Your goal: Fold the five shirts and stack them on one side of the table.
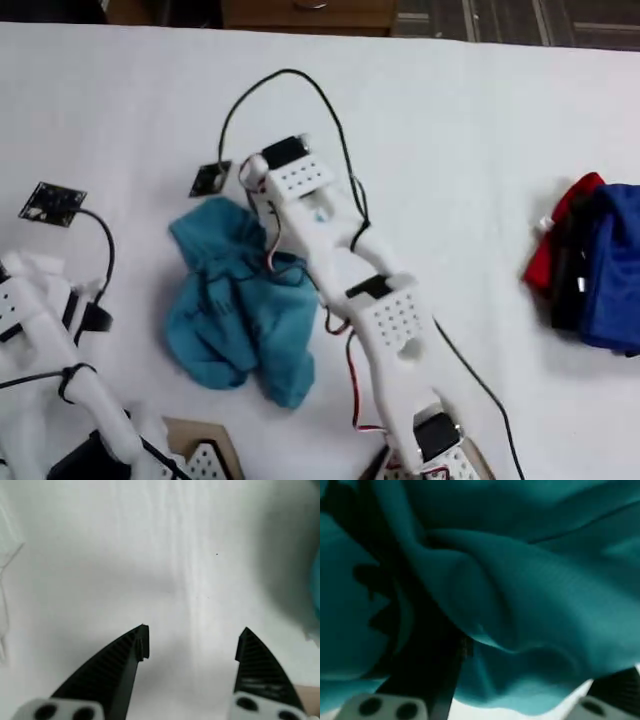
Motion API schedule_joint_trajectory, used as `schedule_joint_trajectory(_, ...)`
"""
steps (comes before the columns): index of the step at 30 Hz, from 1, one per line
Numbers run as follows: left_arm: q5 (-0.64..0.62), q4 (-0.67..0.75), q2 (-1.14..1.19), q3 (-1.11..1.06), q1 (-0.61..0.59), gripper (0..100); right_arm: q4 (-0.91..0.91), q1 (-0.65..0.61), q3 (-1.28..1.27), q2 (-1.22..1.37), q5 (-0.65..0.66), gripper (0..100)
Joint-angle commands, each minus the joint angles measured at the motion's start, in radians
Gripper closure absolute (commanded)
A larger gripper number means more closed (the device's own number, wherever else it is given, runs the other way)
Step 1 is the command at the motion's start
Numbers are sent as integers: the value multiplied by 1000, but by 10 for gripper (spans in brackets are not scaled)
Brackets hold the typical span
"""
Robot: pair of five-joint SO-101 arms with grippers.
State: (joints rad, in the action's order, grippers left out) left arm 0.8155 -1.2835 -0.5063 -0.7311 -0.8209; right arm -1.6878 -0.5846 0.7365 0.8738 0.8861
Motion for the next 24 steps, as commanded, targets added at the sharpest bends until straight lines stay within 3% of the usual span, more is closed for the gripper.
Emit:
schedule_joint_trajectory(1,8,8,-29,2,-8,704,-39,53,74,12,5,734)
schedule_joint_trajectory(4,8,9,-29,8,-5,704,-47,124,78,8,0,998)
schedule_joint_trajectory(6,8,11,-29,8,0,704,-67,171,78,-1,0,951)
schedule_joint_trajectory(18,3,52,-25,2,34,704,-74,498,48,-344,-2,978)
schedule_joint_trajectory(24,-12,106,-23,2,141,705,-74,507,-80,-487,2,978)
